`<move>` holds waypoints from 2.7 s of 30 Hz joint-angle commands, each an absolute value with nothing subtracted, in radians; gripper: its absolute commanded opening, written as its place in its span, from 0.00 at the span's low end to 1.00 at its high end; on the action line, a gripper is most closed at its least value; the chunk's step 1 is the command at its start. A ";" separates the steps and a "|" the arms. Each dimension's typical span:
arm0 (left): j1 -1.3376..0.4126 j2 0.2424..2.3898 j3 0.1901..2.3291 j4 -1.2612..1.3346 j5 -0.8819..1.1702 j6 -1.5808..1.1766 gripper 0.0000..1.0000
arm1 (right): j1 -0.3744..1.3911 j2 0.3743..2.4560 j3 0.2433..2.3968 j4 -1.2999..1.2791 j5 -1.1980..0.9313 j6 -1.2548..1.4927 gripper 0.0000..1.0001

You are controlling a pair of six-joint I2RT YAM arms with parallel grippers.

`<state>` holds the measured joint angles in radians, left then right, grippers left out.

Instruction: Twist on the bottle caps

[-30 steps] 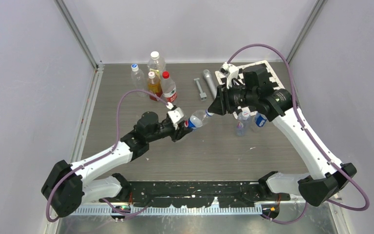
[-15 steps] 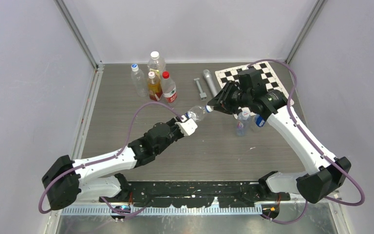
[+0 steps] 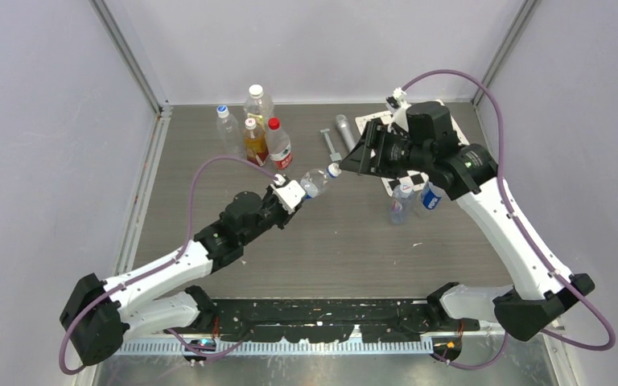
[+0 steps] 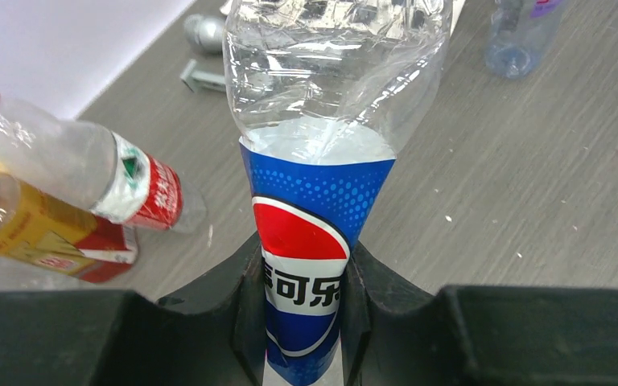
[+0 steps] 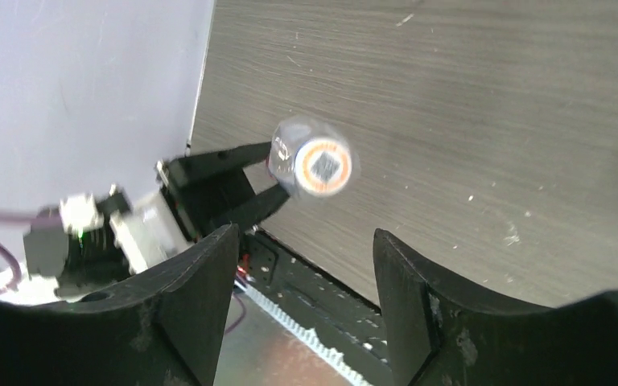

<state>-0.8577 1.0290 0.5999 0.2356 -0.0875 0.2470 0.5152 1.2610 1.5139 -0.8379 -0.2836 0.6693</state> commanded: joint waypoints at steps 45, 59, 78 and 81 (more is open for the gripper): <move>-0.676 1.055 0.828 -0.104 0.878 0.121 0.00 | 0.512 1.082 1.439 -0.971 -0.934 -0.629 0.51; -0.678 1.047 0.834 -0.102 0.878 0.112 0.00 | 0.513 1.094 1.430 -0.963 -0.910 -0.632 0.47; -0.677 1.058 0.839 -0.098 0.891 0.112 0.00 | 0.514 1.106 1.426 -0.941 -0.914 -0.615 0.50; -0.676 1.061 0.842 -0.095 0.892 0.113 0.00 | 0.514 1.114 1.430 -0.948 -0.922 -0.614 0.47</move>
<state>-0.6792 1.0584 0.7929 -0.1242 0.8608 0.1150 0.5140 1.1015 1.4246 -0.9726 -0.8974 -0.6212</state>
